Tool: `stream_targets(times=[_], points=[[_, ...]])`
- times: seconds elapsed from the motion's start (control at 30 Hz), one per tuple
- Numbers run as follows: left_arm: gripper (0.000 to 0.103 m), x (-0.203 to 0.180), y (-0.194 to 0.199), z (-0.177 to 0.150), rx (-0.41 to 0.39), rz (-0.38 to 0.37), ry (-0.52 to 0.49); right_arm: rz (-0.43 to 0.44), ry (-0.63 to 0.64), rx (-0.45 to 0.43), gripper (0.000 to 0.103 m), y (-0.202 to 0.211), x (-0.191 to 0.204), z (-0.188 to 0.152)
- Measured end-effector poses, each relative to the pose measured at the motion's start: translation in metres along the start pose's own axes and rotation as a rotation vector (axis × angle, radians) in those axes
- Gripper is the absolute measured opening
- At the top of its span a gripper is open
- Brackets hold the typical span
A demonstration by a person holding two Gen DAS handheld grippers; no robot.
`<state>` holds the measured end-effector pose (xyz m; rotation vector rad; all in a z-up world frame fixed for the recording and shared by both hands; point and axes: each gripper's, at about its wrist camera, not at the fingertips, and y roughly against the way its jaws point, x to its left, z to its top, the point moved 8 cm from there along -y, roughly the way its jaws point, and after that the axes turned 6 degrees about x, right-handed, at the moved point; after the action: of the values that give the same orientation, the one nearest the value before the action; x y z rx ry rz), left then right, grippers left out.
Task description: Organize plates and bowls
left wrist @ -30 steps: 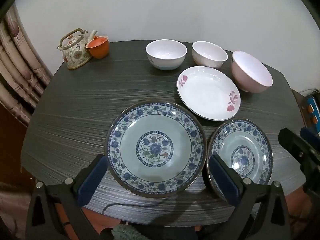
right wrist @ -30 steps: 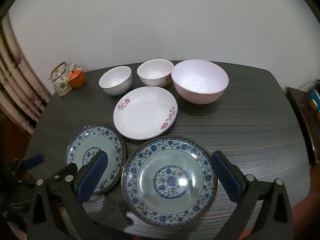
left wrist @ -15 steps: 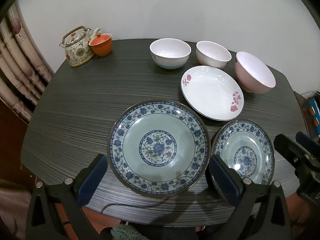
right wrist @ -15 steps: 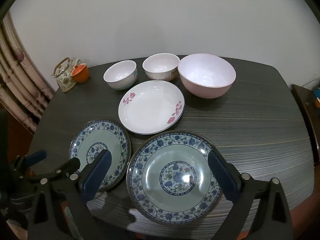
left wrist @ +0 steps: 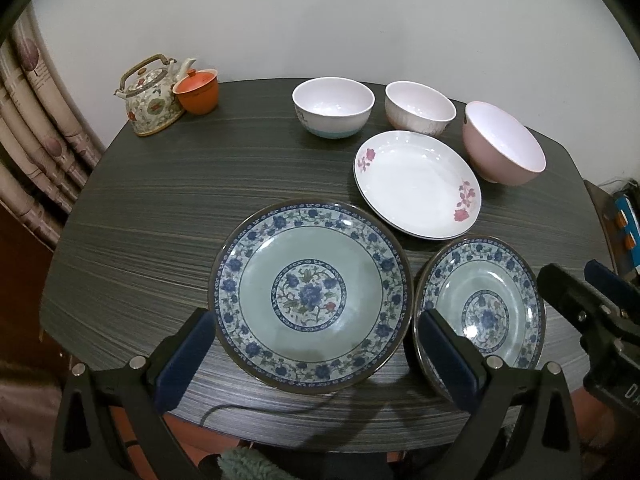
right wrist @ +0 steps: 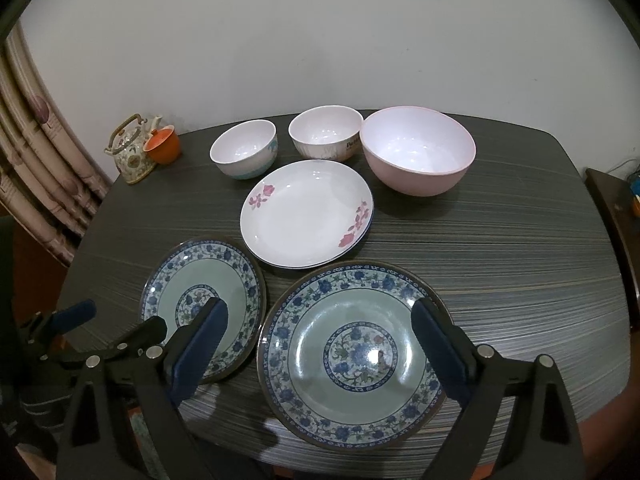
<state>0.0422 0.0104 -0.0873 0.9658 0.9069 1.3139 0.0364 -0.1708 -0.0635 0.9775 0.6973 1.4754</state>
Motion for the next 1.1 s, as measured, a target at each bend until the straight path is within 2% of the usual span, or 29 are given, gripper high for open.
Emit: stream_targets(times=[1.1], points=[[0.103,0.0059,-0.0036,-0.0051,0.014,0.005,0.007,0.016,-0.004,0.021,0.091,-0.0051,0.0049,-0.0076]])
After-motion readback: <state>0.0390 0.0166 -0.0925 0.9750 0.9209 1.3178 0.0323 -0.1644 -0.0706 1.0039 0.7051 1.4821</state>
